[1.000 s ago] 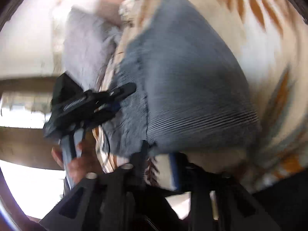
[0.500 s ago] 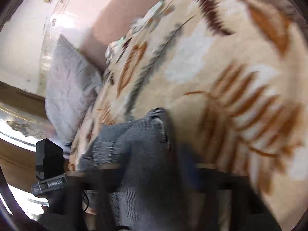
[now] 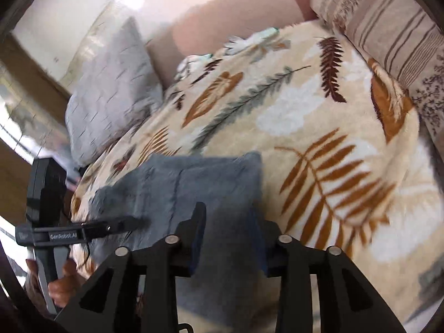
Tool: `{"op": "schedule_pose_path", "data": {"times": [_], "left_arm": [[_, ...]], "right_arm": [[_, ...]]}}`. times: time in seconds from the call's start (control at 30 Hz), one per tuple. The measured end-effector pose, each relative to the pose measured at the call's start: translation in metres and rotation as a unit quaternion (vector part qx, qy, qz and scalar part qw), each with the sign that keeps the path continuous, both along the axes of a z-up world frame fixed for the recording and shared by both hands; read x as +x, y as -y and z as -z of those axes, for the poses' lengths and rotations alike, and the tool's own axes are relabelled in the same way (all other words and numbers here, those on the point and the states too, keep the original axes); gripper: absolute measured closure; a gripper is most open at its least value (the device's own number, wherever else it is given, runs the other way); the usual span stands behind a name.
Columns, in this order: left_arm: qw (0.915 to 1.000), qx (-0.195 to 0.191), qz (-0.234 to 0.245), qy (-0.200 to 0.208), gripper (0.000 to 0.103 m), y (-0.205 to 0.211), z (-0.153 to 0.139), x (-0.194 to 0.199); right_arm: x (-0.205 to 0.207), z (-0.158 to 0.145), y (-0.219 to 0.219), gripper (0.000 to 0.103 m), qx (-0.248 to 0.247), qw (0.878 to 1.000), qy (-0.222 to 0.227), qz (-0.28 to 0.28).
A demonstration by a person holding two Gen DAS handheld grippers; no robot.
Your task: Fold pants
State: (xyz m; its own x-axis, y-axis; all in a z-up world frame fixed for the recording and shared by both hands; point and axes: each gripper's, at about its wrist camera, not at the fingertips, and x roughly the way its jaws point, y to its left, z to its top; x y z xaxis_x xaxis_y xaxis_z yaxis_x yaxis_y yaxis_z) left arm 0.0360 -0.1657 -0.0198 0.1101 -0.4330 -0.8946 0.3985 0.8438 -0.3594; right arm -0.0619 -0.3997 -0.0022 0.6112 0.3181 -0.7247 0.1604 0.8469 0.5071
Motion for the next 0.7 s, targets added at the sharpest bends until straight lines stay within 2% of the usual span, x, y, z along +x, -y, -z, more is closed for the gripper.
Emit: {"op": "schedule_pose_path", "data": {"times": [0.07,0.13,0.2,0.23,0.27,0.37,0.47,0.7], "left_arm": [[1.0,0.003,0.008,0.001,0.049,0.001,0.007,-0.015],[0.9996,0.023,0.016,-0.003,0.049,0.0,0.022,-0.026],[0.9983,0.054,0.021,-0.002,0.049,0.004,0.041,-0.03],[0.9981,0.054,0.024,0.016,0.049,0.002,0.041,-0.036],[0.9977,0.056,0.028,0.027,0.049,0.002,0.039,-0.038],[0.998,0.055,0.025,0.017,0.049,-0.002,0.034,-0.04],[0.9992,0.038,0.005,0.0,0.049,-0.017,0.029,-0.036],[0.9982,0.027,-0.046,0.027,0.048,-0.068,0.002,-0.03]], "right_arm": [[-0.009,0.001,-0.012,0.068,-0.012,1.0,-0.001,-0.011],[-0.016,0.007,-0.026,0.068,-0.034,0.999,-0.012,-0.026],[-0.016,0.026,-0.038,0.068,-0.063,0.996,-0.051,-0.035],[-0.013,0.038,-0.042,0.069,-0.075,0.994,-0.072,-0.039],[-0.017,0.044,-0.045,0.069,-0.085,0.993,-0.075,-0.035],[-0.019,0.037,-0.047,0.068,-0.094,0.993,-0.071,-0.027],[-0.02,0.032,-0.048,0.063,-0.103,0.991,-0.079,-0.025],[-0.02,0.006,-0.065,0.034,-0.143,0.987,-0.069,-0.018]]}}
